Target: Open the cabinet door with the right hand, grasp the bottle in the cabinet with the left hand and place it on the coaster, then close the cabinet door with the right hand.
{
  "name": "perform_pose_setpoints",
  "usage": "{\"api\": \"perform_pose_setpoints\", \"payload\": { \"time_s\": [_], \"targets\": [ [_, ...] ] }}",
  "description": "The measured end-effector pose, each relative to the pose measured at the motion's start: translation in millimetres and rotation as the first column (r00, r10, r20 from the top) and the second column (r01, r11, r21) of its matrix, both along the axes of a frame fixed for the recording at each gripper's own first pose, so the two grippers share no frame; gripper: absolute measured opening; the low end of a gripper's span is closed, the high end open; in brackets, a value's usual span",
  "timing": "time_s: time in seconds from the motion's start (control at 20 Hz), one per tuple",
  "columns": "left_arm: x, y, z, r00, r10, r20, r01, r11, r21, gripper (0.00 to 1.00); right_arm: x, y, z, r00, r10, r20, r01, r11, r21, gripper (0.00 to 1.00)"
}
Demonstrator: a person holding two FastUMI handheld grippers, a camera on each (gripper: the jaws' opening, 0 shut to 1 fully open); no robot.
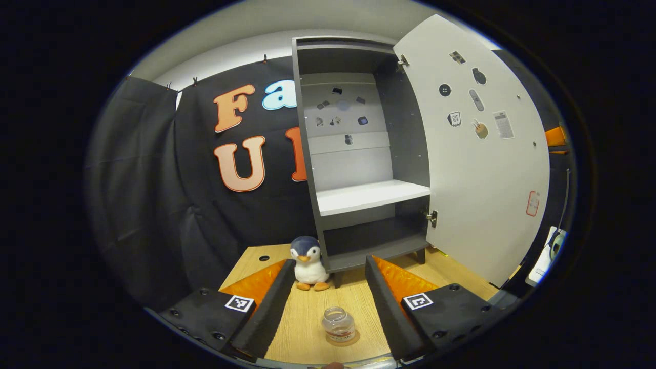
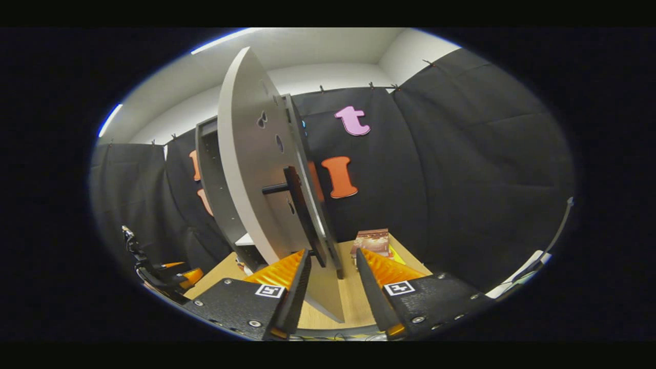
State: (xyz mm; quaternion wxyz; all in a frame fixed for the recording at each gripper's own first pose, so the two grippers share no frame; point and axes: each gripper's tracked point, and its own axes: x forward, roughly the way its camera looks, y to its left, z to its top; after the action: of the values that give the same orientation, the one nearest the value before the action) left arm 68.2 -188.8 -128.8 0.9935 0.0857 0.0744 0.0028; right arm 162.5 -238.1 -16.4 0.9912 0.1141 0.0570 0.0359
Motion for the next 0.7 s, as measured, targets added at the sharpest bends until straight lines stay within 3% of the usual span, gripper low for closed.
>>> {"api": "perform_pose_setpoints", "payload": {
  "time_s": [0.1, 0.15, 0.2, 0.45, 0.7],
  "targets": [
    [-4, 8, -5, 1.000, 0.018, -0.020, -0.018, 1.000, -0.002, 0.90, 5, 6, -4, 1.000, 0.014, -0.006, -0.014, 1.000, -0.005, 0.57],
    [-6, 12, -8, 0.999, 0.029, -0.032, -0.029, 1.000, 0.003, 0.90, 7, 4, -7, 1.000, 0.012, -0.014, -0.013, 1.000, -0.017, 0.66],
    [-7, 15, -8, 0.999, 0.039, -0.035, -0.039, 0.999, 0.003, 0.90, 7, 5, -9, 1.000, 0.019, -0.018, -0.019, 1.000, -0.024, 0.58],
    [-16, 35, -8, 0.996, 0.079, -0.039, -0.079, 0.997, 0.005, 0.90, 6, 21, -6, 1.000, 0.029, 0.004, -0.029, 0.999, -0.036, 0.57],
    [-3, 43, 1, 0.996, 0.086, -0.030, -0.087, 0.996, -0.020, 0.91, 6, 63, -6, 0.995, 0.099, 0.007, -0.099, 0.994, -0.038, 0.57]
  ]
}}
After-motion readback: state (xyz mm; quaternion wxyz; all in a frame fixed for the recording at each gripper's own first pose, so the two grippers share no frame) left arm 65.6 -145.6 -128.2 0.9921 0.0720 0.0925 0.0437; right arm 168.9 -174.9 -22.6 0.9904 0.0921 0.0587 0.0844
